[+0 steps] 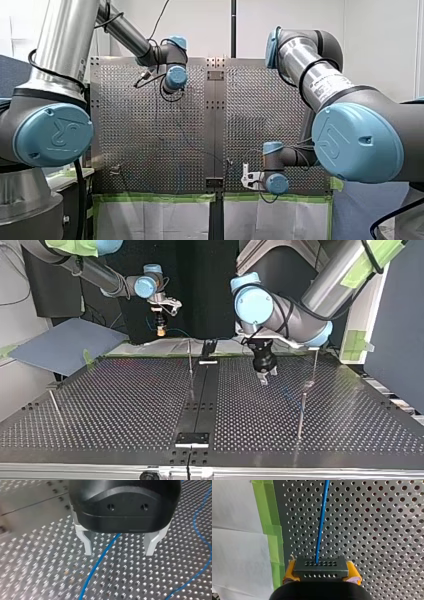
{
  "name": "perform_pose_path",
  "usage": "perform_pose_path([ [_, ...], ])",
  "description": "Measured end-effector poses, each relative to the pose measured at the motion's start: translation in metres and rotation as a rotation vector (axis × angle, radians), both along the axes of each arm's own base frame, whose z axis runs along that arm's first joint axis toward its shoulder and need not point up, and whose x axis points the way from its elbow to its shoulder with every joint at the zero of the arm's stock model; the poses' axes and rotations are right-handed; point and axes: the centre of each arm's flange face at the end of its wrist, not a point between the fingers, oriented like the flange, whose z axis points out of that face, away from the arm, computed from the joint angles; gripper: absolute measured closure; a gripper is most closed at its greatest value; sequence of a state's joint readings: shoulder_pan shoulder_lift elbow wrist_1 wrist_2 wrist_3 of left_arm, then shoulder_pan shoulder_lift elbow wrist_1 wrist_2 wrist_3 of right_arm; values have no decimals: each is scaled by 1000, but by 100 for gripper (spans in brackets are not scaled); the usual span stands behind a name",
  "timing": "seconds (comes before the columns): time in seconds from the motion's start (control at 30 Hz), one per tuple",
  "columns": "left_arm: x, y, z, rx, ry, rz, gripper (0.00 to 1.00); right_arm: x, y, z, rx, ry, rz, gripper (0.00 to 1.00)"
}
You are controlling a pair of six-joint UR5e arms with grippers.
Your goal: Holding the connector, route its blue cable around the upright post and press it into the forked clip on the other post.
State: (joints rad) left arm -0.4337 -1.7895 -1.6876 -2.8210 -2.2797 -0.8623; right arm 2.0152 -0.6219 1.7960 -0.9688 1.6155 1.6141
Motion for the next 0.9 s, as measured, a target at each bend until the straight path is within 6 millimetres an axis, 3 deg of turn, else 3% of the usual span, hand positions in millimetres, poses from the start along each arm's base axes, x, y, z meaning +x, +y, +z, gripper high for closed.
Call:
perform_pose_path([
  [0.3,4,-2,-29,69,68,46,0,0,0,0,1,0,1,100],
  [0.63,7,-13,-78,127,155,55,0,1,2,-2,0,-2,5,100],
  [0.9,3,-20,-88,123,166,39,0,0,2,-6,3,-1,3,100],
])
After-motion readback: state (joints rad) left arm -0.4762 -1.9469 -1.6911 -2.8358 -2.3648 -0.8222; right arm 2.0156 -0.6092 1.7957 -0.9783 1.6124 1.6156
